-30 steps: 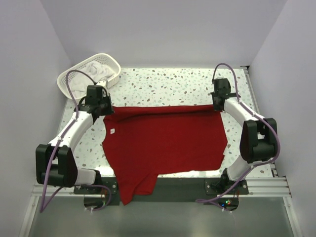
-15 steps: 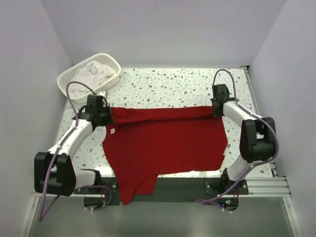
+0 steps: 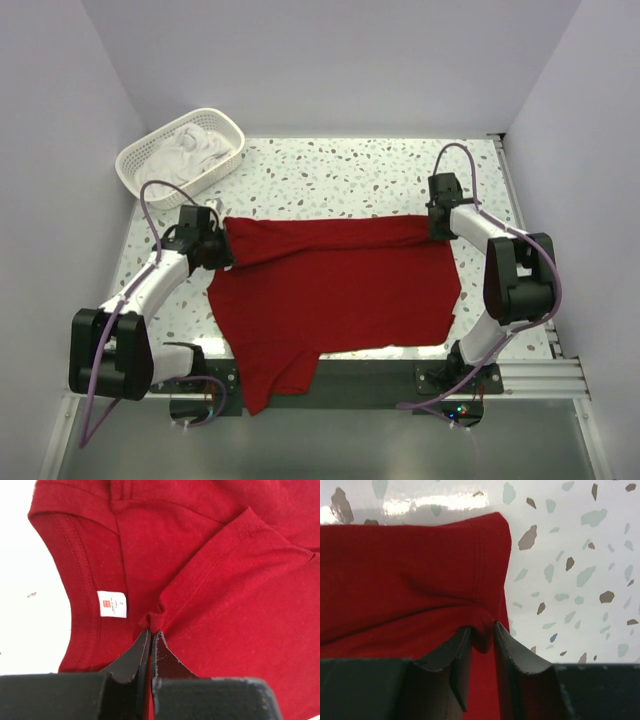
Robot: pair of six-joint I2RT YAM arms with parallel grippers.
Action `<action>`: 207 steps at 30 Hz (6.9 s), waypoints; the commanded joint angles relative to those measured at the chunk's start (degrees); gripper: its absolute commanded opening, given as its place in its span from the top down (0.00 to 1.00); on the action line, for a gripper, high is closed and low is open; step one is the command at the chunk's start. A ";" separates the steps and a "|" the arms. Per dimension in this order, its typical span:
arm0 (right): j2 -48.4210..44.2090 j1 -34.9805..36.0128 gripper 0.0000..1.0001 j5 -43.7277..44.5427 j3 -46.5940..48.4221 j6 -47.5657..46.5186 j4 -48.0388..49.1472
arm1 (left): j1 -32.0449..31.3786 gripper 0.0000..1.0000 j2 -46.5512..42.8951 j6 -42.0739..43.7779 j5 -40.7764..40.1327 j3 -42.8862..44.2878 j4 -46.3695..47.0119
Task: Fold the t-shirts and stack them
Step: Fold the tshirt
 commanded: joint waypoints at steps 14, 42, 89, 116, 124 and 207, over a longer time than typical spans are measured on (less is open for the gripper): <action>-14.15 -0.24 0.41 -18.04 2.68 12.14 -3.92 | 0.18 1.00 -2.60 -0.06 2.95 0.93 -0.82; 13.73 -8.50 0.48 -19.72 19.91 7.04 3.56 | 0.27 1.00 -3.39 0.73 3.66 2.86 -3.72; -5.36 -13.51 0.64 -21.66 -5.49 13.73 3.56 | 0.00 1.00 -4.88 -2.43 7.17 -0.30 -7.77; 15.63 30.78 0.48 -50.30 23.50 6.69 10.15 | -1.67 0.31 -8.66 -6.57 1.55 -1.80 -3.82; 28.54 34.30 0.51 -53.73 35.62 5.64 8.04 | 0.79 0.34 -1.38 -4.28 -4.61 2.07 1.72; 5.70 -10.51 0.51 -33.52 4.00 16.62 13.66 | 5.89 0.86 31.94 -5.60 -7.42 22.46 9.29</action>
